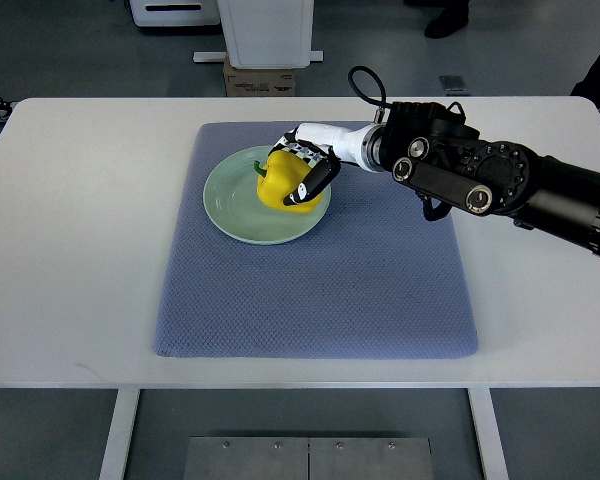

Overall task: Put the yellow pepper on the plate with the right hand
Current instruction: 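Lower the pepper onto the plate and open the right hand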

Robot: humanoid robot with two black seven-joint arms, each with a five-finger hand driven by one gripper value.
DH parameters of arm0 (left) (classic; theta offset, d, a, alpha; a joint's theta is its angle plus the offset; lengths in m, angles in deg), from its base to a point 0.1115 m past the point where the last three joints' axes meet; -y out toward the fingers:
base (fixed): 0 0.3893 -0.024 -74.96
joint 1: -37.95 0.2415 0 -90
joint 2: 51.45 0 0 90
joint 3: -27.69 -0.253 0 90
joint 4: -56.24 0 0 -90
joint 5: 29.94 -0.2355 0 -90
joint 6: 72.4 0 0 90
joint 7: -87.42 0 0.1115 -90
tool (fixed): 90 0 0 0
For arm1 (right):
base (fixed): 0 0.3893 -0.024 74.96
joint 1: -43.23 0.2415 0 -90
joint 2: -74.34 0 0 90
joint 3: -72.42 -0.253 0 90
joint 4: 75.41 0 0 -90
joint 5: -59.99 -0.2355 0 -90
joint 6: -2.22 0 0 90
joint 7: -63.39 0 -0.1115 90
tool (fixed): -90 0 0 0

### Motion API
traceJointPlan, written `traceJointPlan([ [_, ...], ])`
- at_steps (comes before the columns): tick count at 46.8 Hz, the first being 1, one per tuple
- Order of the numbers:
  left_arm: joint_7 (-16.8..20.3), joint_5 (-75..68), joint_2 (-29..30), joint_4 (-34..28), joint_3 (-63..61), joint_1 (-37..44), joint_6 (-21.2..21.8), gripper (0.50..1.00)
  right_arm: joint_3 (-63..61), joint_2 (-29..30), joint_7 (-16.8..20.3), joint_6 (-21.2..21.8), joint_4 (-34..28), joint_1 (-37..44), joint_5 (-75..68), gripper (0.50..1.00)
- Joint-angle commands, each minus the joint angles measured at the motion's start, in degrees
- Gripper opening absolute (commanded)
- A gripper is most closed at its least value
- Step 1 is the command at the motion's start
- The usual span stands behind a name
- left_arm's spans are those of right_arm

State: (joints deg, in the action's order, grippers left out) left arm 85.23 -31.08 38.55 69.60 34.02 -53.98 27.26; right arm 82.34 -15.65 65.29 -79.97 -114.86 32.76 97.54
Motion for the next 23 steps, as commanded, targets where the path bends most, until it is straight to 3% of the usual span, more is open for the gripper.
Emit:
traceJointPlan([
  [1, 0.00, 0.00, 0.00, 0.00, 0.00, 0.00, 0.01, 1.000, 0.00, -0.01, 0.30, -0.16, -0.02, -0.60, -0.02, 0.500],
  [23, 0.00, 0.00, 0.00, 0.00, 0.00, 0.00, 0.01, 1.000, -0.70, -0.01, 0.04, -0.25, -0.28, -2.01, -0.99, 0.500],
])
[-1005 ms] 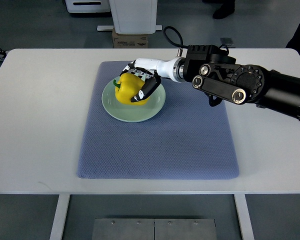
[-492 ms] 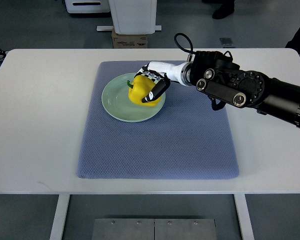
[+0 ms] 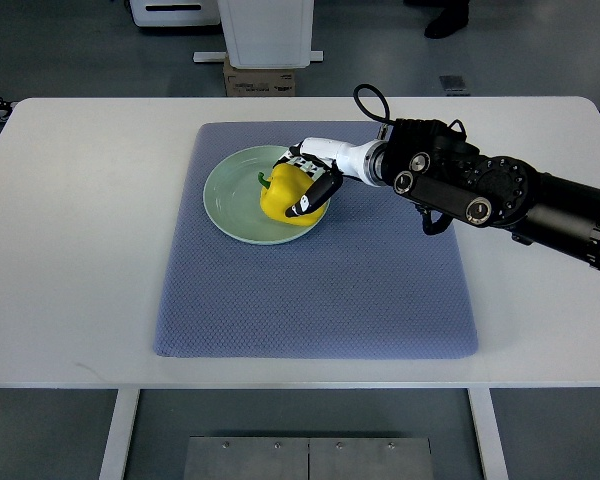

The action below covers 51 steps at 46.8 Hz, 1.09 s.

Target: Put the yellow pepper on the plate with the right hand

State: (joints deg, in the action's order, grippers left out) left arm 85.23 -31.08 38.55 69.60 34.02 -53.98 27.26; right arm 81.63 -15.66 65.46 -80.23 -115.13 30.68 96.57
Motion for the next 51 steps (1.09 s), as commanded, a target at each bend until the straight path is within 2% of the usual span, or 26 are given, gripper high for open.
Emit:
traceJointPlan([
  [1, 0.00, 0.00, 0.00, 0.00, 0.00, 0.00, 0.00, 1.000, 0.01, 0.00, -0.23, 0.01, -0.01, 0.08, -0.01, 0.500],
  [21, 0.00, 0.00, 0.00, 0.00, 0.00, 0.00, 0.00, 1.000, -0.07, 0.00, -0.84, -0.17, -0.18, 0.08, -0.10, 0.506],
  [27, 0.00, 0.00, 0.00, 0.00, 0.00, 0.00, 0.00, 1.000, -0.07, 0.00, -0.93, -0.96, -0.18, -0.01, -0.10, 0.569],
  [33, 0.00, 0.00, 0.00, 0.00, 0.00, 0.00, 0.00, 1.000, -0.07, 0.00, -2.16, -1.05, -0.18, -0.01, -0.19, 0.658],
  [37, 0.00, 0.00, 0.00, 0.00, 0.00, 0.00, 0.00, 1.000, -0.07, 0.00, -3.30, -1.05, -0.18, -0.01, -0.45, 0.753],
  [41, 0.00, 0.00, 0.00, 0.00, 0.00, 0.00, 0.00, 1.000, -0.07, 0.00, -3.66, -1.05, -0.18, 0.08, -1.33, 0.815],
  [51, 0.00, 0.00, 0.00, 0.00, 0.00, 0.00, 0.00, 1.000, -0.07, 0.00, -3.66, -1.05, -0.18, -0.01, -1.42, 0.901],
])
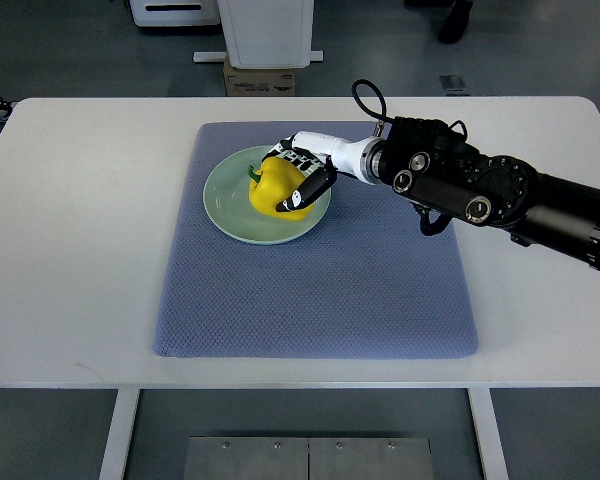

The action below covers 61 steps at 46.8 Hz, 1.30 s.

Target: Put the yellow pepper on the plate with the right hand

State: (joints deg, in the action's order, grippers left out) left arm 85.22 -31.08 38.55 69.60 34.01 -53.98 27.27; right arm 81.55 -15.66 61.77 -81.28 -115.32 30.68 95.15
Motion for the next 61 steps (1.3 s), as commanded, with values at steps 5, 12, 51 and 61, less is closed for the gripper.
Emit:
traceJointPlan([
  [5, 0.01, 0.00, 0.00, 0.00, 0.00, 0.00, 0.00, 1.000, 0.00, 0.00, 0.03, 0.00, 0.00, -0.02, 0.00, 0.962],
  [12, 0.01, 0.00, 0.00, 0.00, 0.00, 0.00, 0.00, 1.000, 0.00, 0.00, -0.58, 0.00, 0.00, -0.02, -0.09, 0.989],
  [51, 0.01, 0.00, 0.00, 0.00, 0.00, 0.00, 0.00, 1.000, -13.88, -5.00, -1.55, -0.26, 0.44, -3.44, -8.00, 0.995],
  [61, 0.01, 0.00, 0.00, 0.00, 0.00, 0.00, 0.00, 1.000, -21.61, -10.01, -1.72, -2.02, 0.62, -7.57, -10.28, 0.995],
])
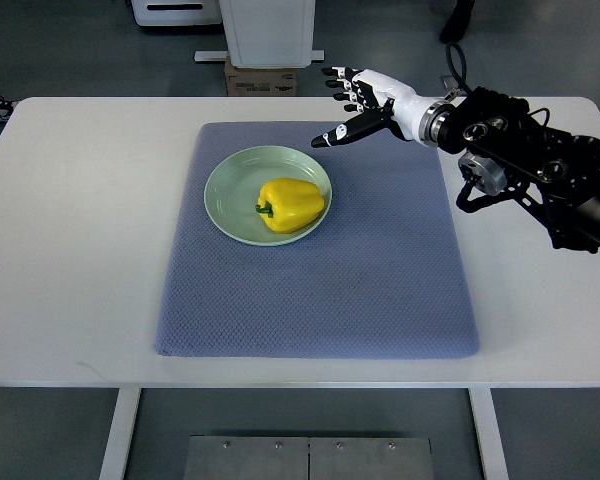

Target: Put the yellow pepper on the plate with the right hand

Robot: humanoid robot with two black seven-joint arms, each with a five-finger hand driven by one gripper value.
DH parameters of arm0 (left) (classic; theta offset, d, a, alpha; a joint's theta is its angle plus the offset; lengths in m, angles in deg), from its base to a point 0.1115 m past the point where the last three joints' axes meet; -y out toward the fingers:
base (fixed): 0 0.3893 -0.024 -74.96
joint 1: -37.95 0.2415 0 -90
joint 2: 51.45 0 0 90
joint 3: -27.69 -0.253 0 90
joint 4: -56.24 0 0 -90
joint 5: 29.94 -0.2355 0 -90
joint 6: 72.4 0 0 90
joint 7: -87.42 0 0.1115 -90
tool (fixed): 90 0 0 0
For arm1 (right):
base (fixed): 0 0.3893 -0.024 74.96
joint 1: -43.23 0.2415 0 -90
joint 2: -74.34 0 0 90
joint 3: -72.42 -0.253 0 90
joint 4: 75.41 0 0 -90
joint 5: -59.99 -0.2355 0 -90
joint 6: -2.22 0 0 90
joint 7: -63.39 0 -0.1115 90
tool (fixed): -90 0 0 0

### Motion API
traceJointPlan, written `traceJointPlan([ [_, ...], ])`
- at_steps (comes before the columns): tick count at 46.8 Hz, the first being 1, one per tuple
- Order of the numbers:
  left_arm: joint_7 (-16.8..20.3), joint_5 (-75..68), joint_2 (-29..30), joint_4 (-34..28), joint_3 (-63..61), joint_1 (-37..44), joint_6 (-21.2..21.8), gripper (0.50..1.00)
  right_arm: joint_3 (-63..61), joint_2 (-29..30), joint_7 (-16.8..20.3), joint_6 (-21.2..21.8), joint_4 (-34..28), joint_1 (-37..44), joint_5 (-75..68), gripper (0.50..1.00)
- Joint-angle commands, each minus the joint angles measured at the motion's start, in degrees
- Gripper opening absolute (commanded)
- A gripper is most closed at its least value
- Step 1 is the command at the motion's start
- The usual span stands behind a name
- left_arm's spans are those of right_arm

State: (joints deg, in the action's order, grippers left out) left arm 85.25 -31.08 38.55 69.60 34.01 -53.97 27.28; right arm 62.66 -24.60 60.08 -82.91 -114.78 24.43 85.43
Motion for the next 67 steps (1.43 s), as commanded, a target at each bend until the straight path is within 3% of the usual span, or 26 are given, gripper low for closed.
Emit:
traceJointPlan([
  [1, -0.02, 0.00, 0.00, 0.00, 0.00, -0.01, -0.01, 1.000, -3.77, -1.43, -0.03, -0.65, 0.08, -1.93, -0.65, 0.995],
  [15, -0.02, 0.00, 0.00, 0.00, 0.00, -0.01, -0.01, 1.000, -18.00, -3.98, -0.12, -4.43, 0.25, -8.70, -1.62, 0.995],
  [37, -0.02, 0.00, 0.00, 0.00, 0.00, -0.01, -0.01, 1.000, -36.99, -4.24, -0.03, -4.96, 0.78, -19.08, -2.06, 1.000],
  [67, -0.02, 0.00, 0.00, 0.00, 0.00, -0.01, -0.01, 1.000, -47.19, -3.63, -0.47, -4.96, 0.17, -25.14, -2.06, 1.000],
])
